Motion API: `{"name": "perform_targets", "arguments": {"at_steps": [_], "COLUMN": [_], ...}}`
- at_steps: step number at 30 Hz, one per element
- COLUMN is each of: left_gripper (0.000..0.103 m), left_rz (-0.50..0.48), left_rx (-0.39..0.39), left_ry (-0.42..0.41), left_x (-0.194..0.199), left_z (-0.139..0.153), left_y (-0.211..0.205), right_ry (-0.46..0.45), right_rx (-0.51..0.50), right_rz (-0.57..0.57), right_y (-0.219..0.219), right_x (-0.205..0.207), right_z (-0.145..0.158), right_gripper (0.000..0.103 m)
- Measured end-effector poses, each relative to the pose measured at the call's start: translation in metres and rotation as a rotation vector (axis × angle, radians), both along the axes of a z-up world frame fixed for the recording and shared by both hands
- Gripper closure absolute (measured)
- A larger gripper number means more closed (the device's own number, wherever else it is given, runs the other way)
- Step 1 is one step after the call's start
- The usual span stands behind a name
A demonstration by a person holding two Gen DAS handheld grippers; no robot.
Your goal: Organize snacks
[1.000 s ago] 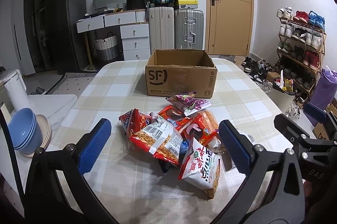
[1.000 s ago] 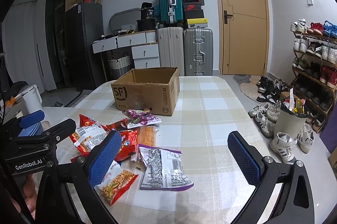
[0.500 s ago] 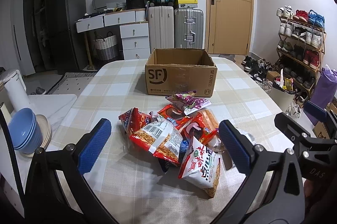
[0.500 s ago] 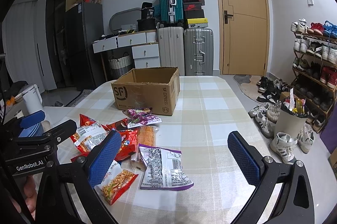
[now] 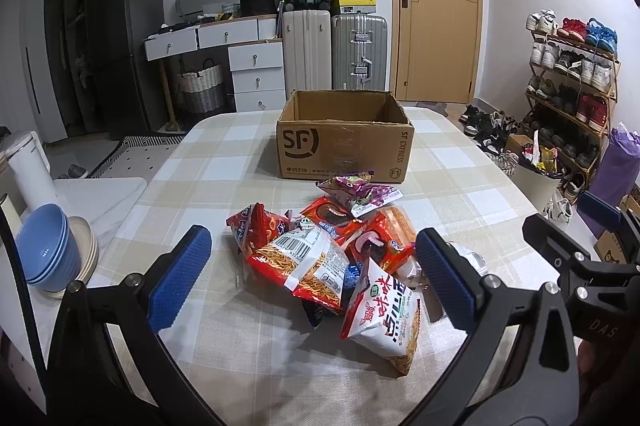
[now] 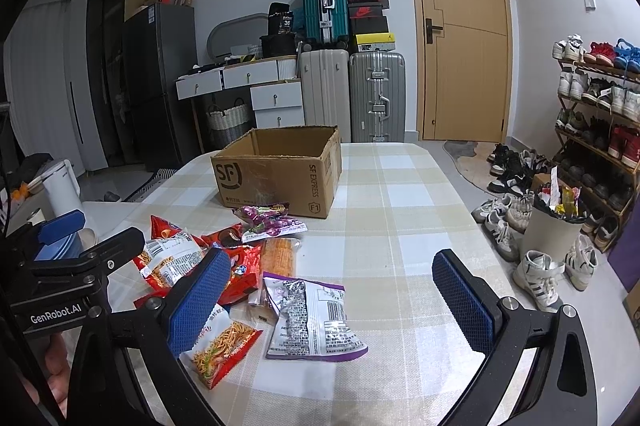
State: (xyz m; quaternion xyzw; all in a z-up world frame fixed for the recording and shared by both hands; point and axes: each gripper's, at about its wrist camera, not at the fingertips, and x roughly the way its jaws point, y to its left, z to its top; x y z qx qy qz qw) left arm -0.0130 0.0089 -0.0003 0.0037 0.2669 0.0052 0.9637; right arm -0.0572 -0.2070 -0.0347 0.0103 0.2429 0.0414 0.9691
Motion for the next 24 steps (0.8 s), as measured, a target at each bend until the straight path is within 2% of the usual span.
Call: {"name": "perform_targets", "arguments": {"at_steps": [10,14,17,20,22,24], "left_gripper": [0.001,0.001,0.001,0.001,0.001,0.001], "left_rz": [-0.006,-0.001,0.03,0.041,0.055,0.079], "left_rx": [-0.001,-0.004,-0.038,-0.121,-0.172,-0.234], "left_ry": [-0.016,0.018,0.057,0.121,0.164,0.196], "left_x": [-0.007,-0.001,0.009,0.023,0.034,0.042], "left_z": [-0.002,-0.008,-0.01,-0.013,-0.016,-0.02], "left_y": [0.007,0.013,0.03,0.058,0.08,0.1], "right_ry": [0.011,0.024,0.041,0.062,0.076,0.133], "right_rx": [0.007,0.021,0.034,0.08,0.132,0.137], "right_rz": [0.008,0.013,0.034,0.123,0.217,0.334], "right_y": [-0.002,-0.004,-0.004,-0.002,0.004,0.018], "right_x": [0.0,0.0,0.002,0.003,0.006,0.014], "right_z": [-0.002,-0.001,-0.001,-0.004,-0.007,-0.016], "right_gripper": [0.0,0.0,0.0,0.0,0.0,0.0]}}
